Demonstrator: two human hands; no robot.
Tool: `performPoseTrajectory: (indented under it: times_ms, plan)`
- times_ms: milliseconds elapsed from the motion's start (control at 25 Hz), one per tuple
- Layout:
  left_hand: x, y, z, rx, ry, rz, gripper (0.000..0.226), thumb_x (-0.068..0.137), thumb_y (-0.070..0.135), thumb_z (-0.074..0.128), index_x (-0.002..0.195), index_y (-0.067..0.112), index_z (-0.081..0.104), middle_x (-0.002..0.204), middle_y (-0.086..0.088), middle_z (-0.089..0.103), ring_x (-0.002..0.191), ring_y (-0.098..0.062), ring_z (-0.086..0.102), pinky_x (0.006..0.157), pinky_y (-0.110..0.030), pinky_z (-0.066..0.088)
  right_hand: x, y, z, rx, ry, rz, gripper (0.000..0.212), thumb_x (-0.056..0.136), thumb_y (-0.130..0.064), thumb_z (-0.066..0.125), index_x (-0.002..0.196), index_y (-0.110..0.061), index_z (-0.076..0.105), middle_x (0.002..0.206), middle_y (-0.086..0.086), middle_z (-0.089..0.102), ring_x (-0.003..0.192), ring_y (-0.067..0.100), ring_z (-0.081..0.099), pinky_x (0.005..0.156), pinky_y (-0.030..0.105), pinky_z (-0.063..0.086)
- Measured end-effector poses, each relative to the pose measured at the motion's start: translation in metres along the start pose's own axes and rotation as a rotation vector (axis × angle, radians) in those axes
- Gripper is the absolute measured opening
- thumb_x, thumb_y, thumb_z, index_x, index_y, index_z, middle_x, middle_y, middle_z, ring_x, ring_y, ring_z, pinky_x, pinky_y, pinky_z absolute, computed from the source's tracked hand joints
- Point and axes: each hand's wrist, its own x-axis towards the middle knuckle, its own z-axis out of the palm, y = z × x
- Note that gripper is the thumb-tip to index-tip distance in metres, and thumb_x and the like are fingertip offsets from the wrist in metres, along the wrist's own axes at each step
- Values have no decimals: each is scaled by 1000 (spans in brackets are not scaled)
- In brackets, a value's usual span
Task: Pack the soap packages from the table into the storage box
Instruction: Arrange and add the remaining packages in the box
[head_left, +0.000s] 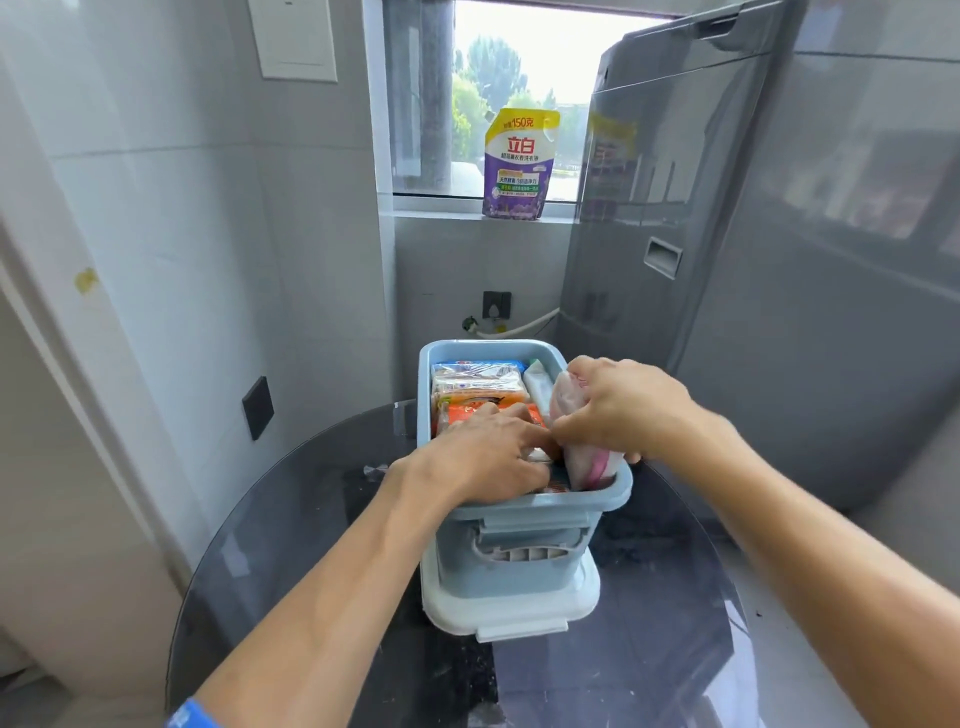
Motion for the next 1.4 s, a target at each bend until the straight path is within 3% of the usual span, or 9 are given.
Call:
performPoseTrajectory:
  times_ms: [120,280,440,520,720,920,1120,1240,1400]
  plan:
    - [0,-2,-1,-10,6,-21,36,94,36,47,126,47,58,136,5,46,125,-24,37,108,-55,31,10,0,-8,-12,-147,0,48,57,-53,67,101,-34,59,72,-7,67,33,7,57,34,14,36]
    - [0,-2,1,11,7,-32,35,95,33,45,127,39,58,130,4,48,120,-24,39,106,-55,33,15,-2,4,-51,-197,-17,42,68,-56,65,100,-31,53,84,-7,63,53,13,62,42,21,39]
    - [-4,0,0,8,7,-33,41,96,34,45,137,37,50,134,3,47,125,-24,38,108,-53,33,16,3,13,-95,-68,-44,34,78,-55,52,102,-32,53,91,-7,59,72,15,55,50,26,30]
    - [-5,0,1,11,19,-32,42,96,33,45,138,34,50,136,4,47,125,-23,38,108,-52,34,12,9,18,53,40,-35,28,79,-46,54,101,-29,55,84,-6,61,66,14,53,48,26,30]
    - [-5,0,0,2,42,-16,29,96,34,47,122,37,59,129,5,48,120,-21,40,106,-51,35,-2,25,23,339,566,-47,36,80,-41,65,98,-25,37,73,-2,58,59,27,56,47,28,34]
    - [-6,0,2,11,38,-8,32,95,32,45,124,39,57,124,5,46,121,-23,39,106,-52,35,-10,11,42,-51,856,-266,35,77,-32,73,87,-12,46,48,5,54,38,30,45,40,27,31]
    - [-6,1,2,46,25,-39,36,95,34,44,130,35,53,125,1,48,122,-28,43,105,-53,35,-13,15,61,-42,802,-196,36,80,-32,72,90,-15,42,47,3,51,40,31,49,43,25,22]
    - [-6,0,2,47,20,-40,39,95,35,43,133,35,50,121,3,47,123,-27,43,105,-54,36,-14,16,56,70,694,-154,37,83,-37,67,102,-15,45,54,-2,47,47,31,47,45,31,30]
    - [-6,-1,2,41,30,-41,39,95,35,43,133,35,51,124,3,49,118,-25,44,103,-53,37,-9,20,31,259,638,-77,26,81,-37,60,103,-25,54,69,5,64,63,37,56,56,34,41]
